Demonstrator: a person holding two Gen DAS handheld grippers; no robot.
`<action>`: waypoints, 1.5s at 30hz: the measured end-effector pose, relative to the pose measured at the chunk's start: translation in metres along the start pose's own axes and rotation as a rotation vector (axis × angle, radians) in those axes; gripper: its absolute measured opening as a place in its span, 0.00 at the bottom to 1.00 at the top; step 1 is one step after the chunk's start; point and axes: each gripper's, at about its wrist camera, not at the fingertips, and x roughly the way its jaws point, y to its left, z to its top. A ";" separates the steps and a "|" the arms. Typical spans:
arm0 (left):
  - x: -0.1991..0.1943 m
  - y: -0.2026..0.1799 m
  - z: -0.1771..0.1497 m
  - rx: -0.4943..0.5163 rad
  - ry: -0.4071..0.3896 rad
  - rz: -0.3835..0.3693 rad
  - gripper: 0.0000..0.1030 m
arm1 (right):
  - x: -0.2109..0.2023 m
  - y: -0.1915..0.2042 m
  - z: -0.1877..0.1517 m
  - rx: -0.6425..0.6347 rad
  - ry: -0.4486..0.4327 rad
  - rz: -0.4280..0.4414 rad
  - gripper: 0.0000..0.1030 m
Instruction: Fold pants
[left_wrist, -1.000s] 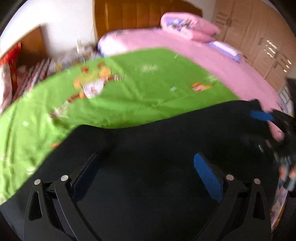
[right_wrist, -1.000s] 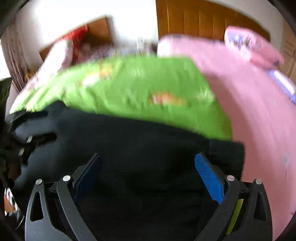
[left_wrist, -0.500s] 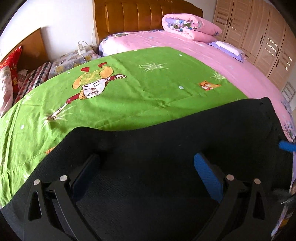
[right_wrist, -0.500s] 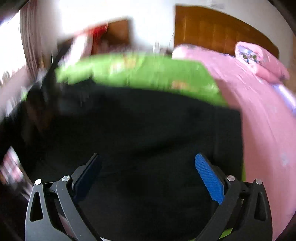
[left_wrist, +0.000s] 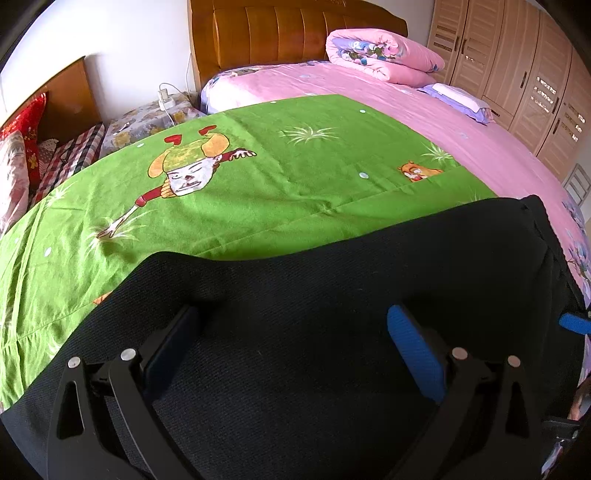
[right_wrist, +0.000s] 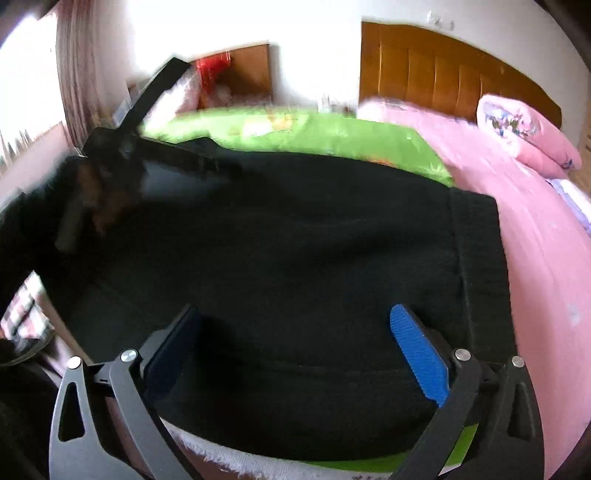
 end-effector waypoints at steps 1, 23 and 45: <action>0.000 0.000 0.000 0.000 0.000 0.000 0.98 | -0.002 0.001 -0.003 -0.010 -0.005 -0.001 0.95; -0.133 0.144 -0.128 -0.347 -0.069 0.266 0.98 | 0.021 0.107 0.099 -0.072 -0.007 0.024 0.96; -0.305 0.351 -0.409 -1.192 -0.624 -0.007 0.97 | 0.107 0.181 0.136 -0.146 0.105 0.049 0.96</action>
